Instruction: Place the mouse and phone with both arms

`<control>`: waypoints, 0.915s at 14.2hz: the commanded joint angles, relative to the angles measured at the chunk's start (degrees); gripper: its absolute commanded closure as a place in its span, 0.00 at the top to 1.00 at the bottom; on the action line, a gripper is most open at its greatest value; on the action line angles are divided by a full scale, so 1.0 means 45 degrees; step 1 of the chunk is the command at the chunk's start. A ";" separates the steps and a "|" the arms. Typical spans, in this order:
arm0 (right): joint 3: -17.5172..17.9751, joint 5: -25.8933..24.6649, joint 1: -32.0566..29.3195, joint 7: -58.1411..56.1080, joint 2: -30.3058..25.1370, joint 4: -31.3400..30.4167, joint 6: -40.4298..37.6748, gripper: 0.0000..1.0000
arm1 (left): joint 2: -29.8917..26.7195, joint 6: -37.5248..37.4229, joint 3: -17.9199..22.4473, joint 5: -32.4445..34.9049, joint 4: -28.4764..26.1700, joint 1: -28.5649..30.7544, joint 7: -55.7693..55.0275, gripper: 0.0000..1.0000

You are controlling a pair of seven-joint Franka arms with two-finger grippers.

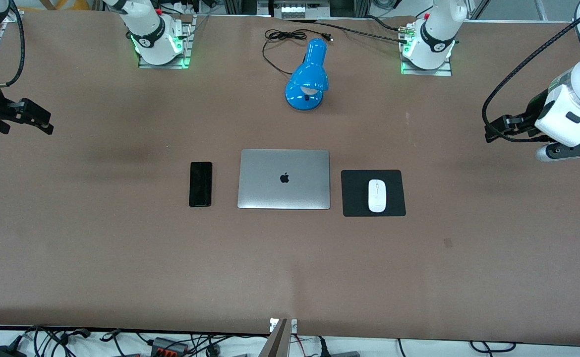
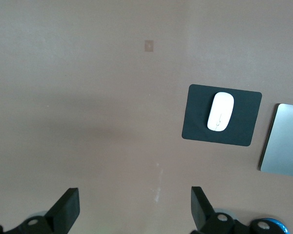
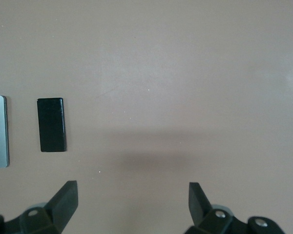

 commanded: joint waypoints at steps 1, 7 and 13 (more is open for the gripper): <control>0.0018 0.0146 0.0011 -0.0163 -0.0058 0.0026 -0.0164 1.00 | -0.0331 0.0136 0.0280 -0.0255 -0.0328 -0.0057 0.0357 1.00; 0.0135 0.0146 -0.0243 -0.0143 -0.0116 0.0026 -0.0105 1.00 | -0.0350 0.0155 0.0243 -0.1076 -0.0327 0.0178 0.0436 1.00; 0.0096 0.0379 -0.0242 -0.0045 -0.0117 -0.0052 -0.0222 1.00 | -0.0272 0.0136 0.0144 -0.0958 -0.0152 0.0041 0.0455 1.00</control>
